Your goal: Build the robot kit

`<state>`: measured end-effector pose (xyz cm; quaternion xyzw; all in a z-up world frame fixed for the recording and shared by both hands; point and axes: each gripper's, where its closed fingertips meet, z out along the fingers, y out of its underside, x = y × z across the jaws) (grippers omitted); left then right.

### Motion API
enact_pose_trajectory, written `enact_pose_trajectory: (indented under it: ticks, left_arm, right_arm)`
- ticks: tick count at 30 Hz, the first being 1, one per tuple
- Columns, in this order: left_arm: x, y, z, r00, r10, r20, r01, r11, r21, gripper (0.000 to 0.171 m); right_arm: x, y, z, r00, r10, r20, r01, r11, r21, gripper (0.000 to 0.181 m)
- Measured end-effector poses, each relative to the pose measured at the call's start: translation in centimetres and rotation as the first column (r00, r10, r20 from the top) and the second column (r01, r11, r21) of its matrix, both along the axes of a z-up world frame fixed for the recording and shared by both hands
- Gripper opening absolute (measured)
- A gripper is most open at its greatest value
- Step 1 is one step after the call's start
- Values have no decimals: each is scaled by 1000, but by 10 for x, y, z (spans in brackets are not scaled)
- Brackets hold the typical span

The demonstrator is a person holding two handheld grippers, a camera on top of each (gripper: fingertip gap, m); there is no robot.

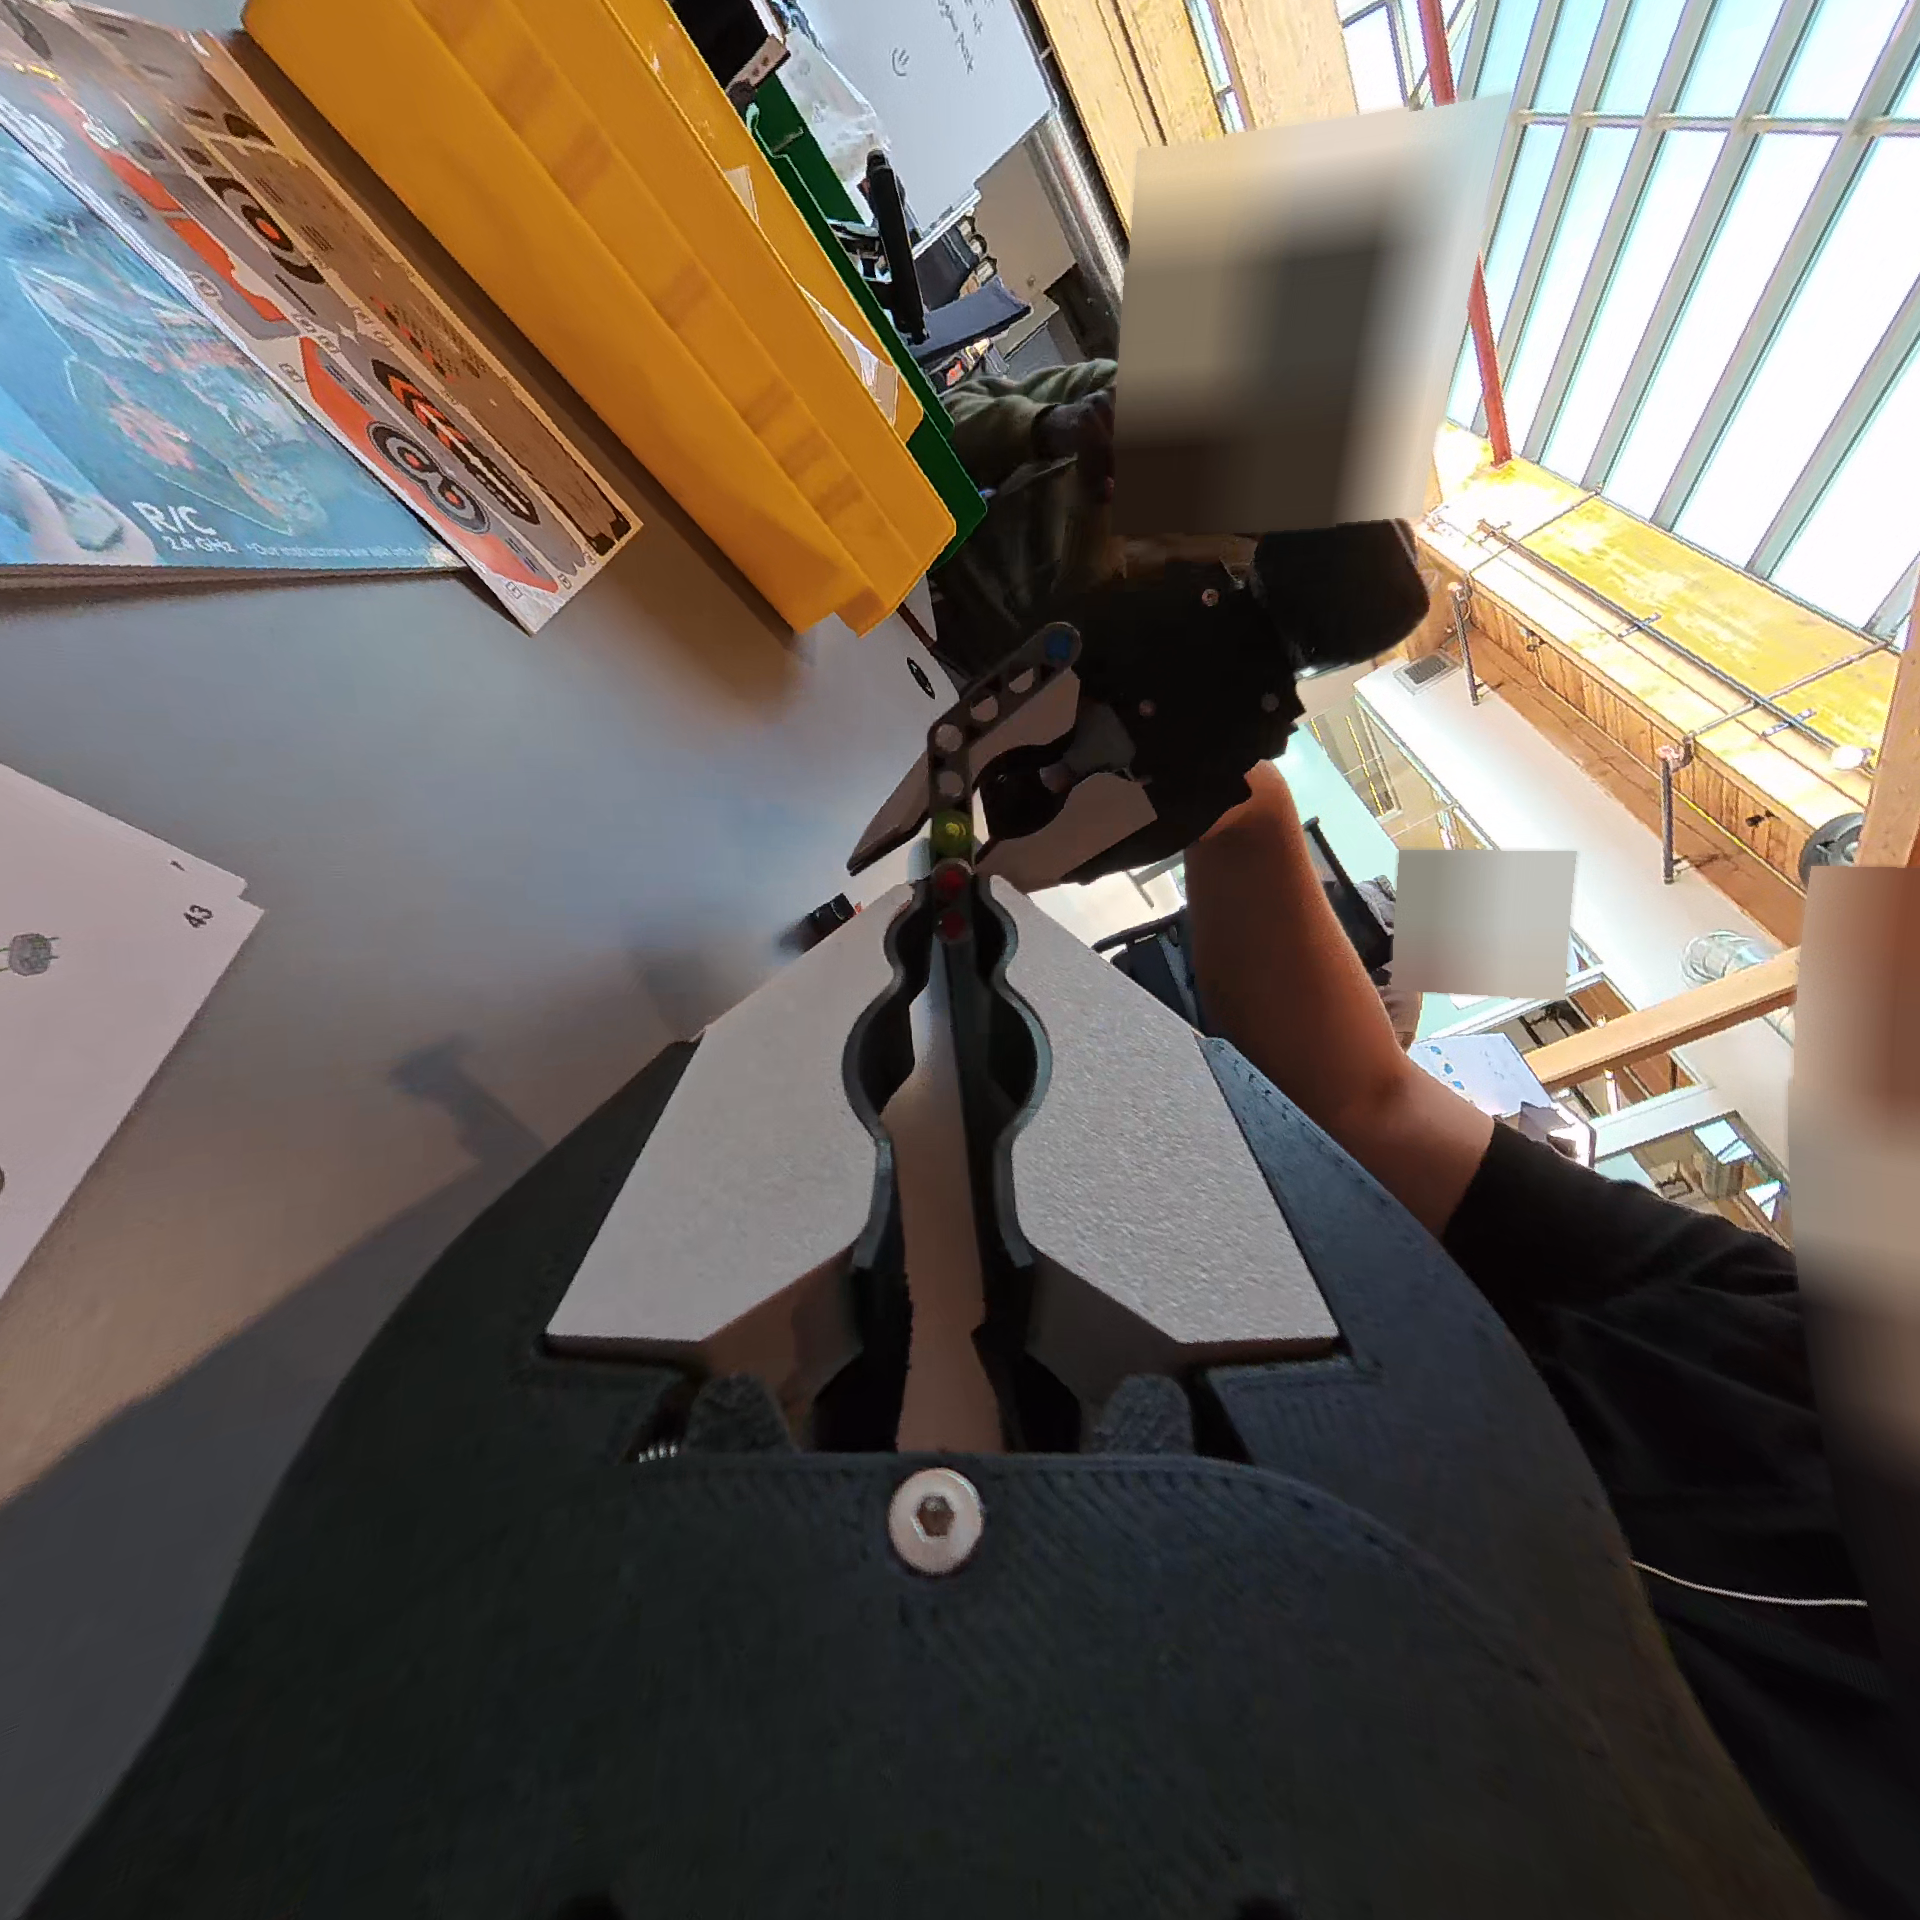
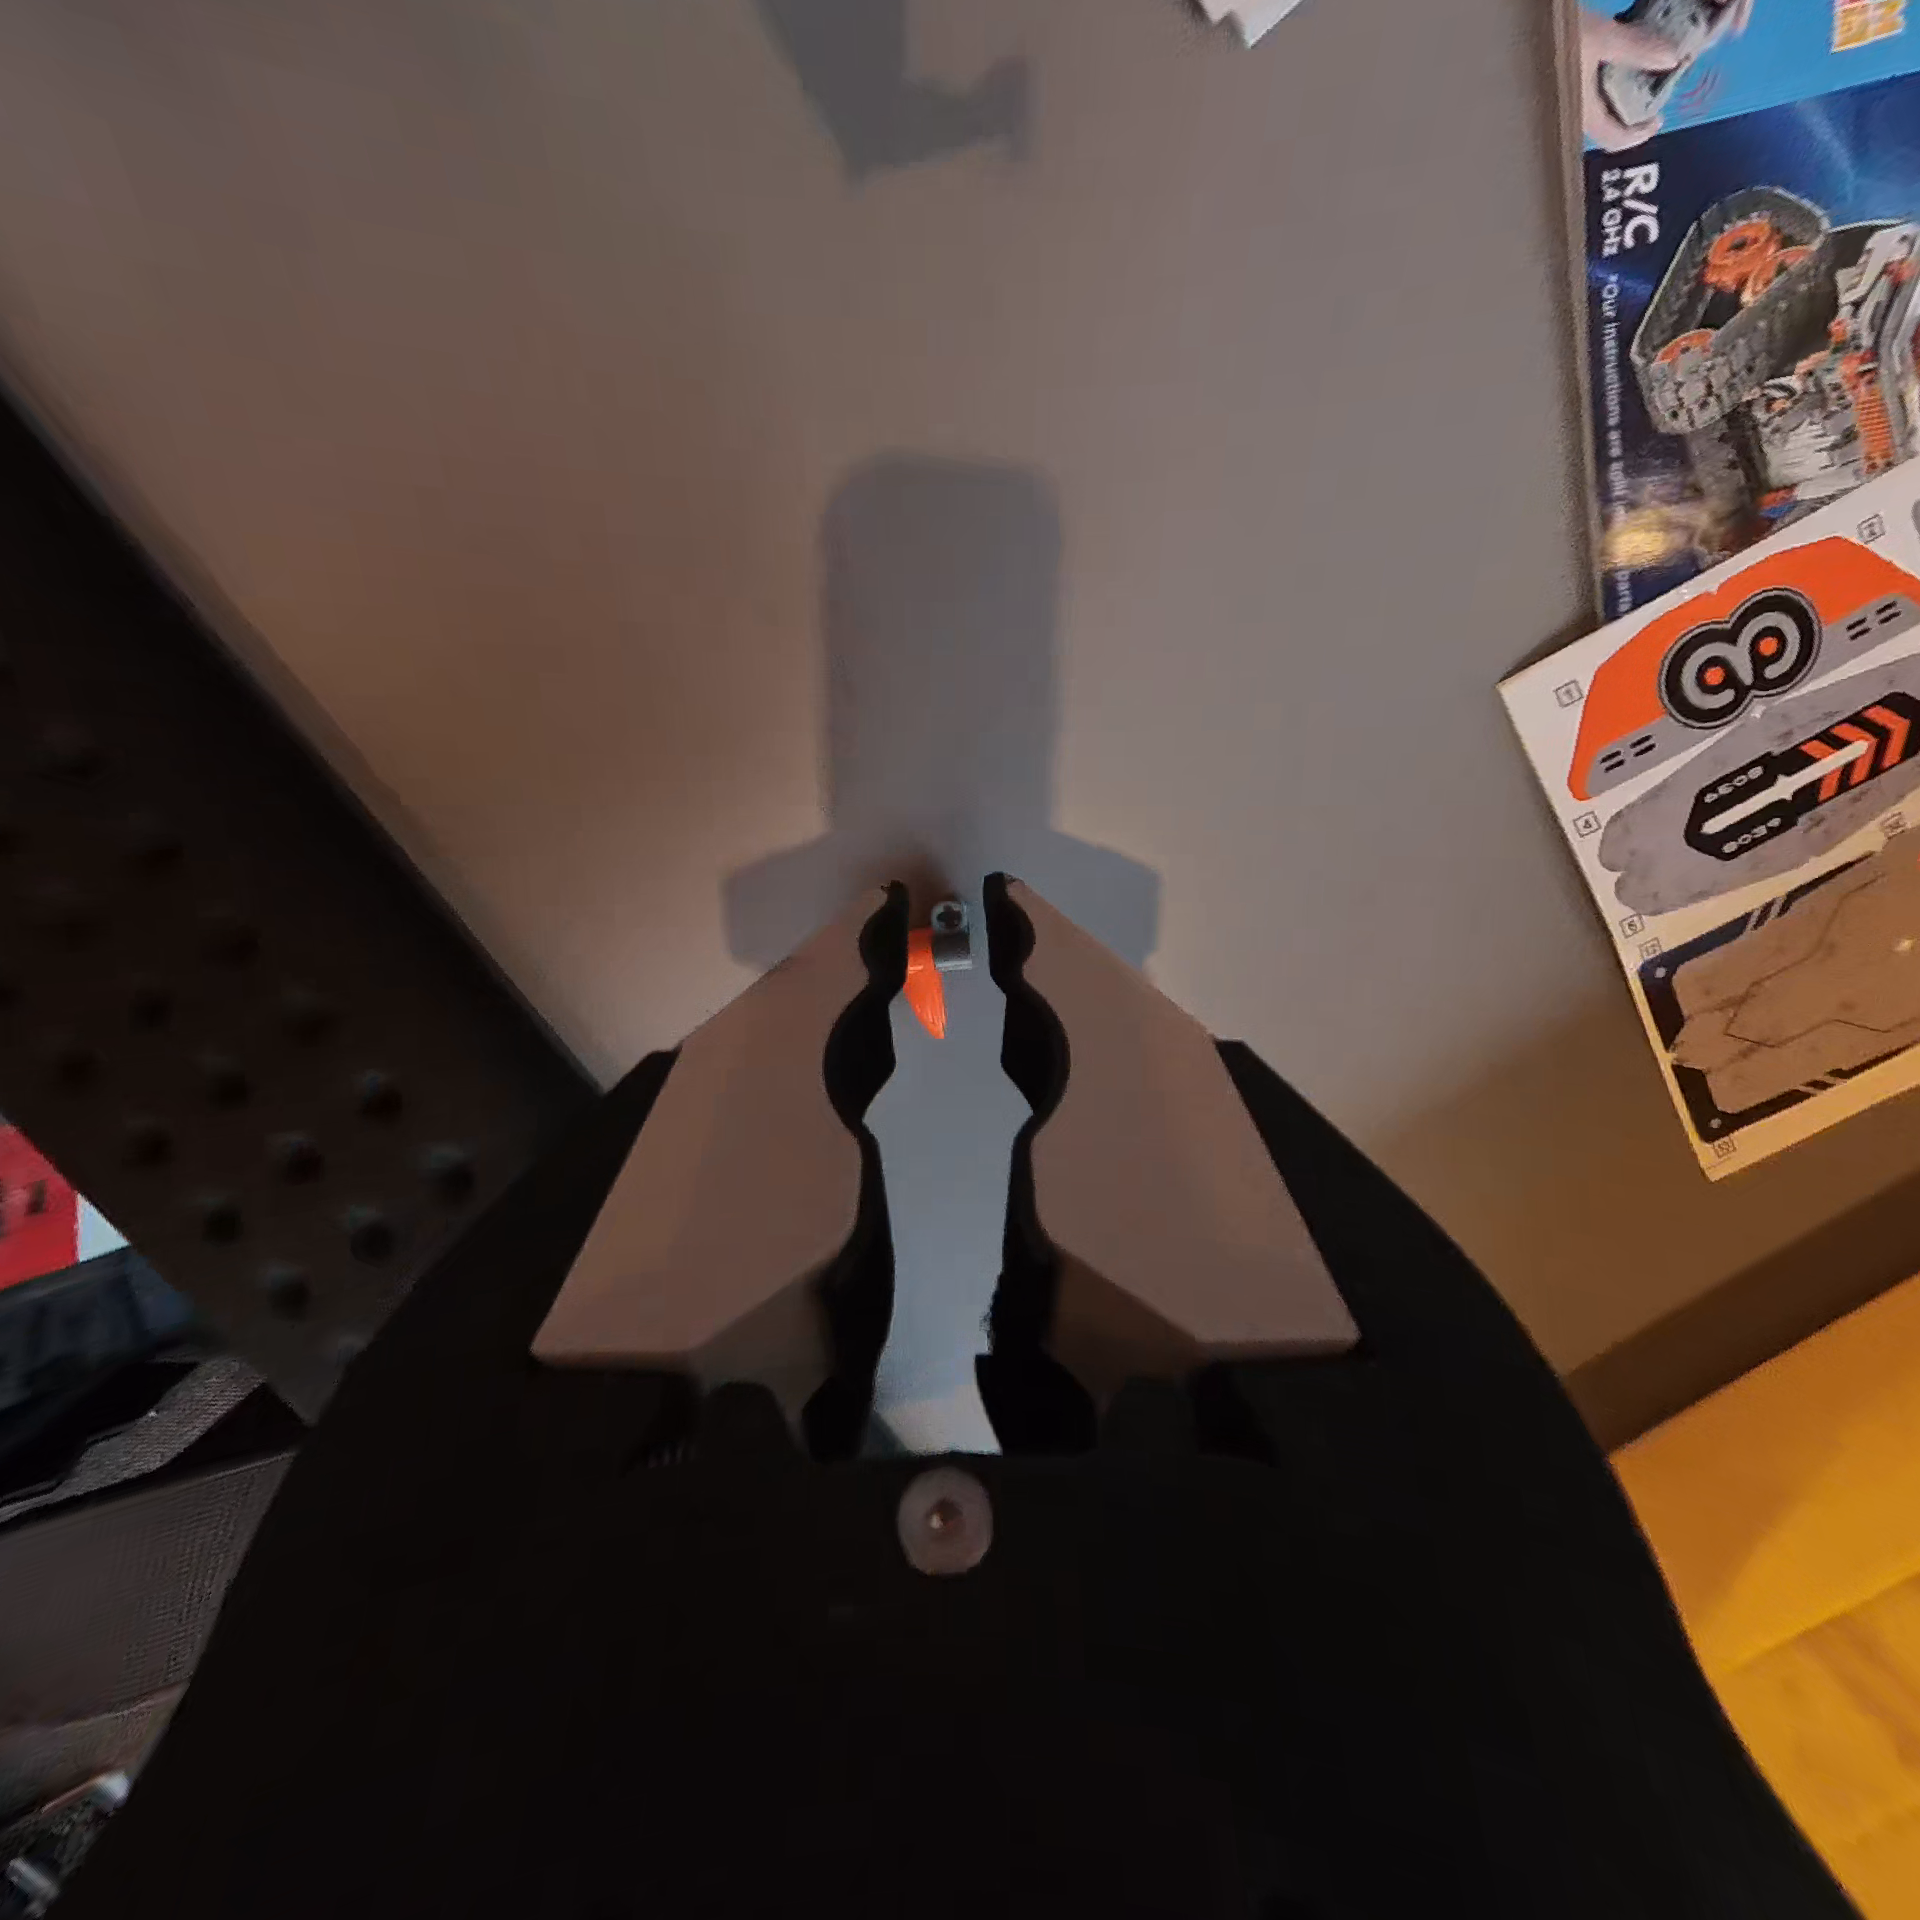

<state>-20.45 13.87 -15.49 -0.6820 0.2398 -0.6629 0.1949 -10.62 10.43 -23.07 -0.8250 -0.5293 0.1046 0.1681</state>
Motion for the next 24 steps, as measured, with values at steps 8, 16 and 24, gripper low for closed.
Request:
enact_pose_trajectory:
  ticks: [8, 16, 24]
  left_arm:
    - [1, -2, 0, 1000, -7, 7, 7, 1000, -3, 5]
    - [6, -4, -2, 999, -26, 20, 27, 999, -25, 6]
    - [17, -17, 17, 986, -74, 149, 77, 997, -13, 5]
  right_arm:
    - [8, -3, -21, 998, 8, 58, -5, 999, -48, 8]
    - [-6, 4, -5, 990, -26, -138, 32, 999, 41, 7]
    - [-78, 13, 79, 344, -287, -894, 138, 957, -254, 7]
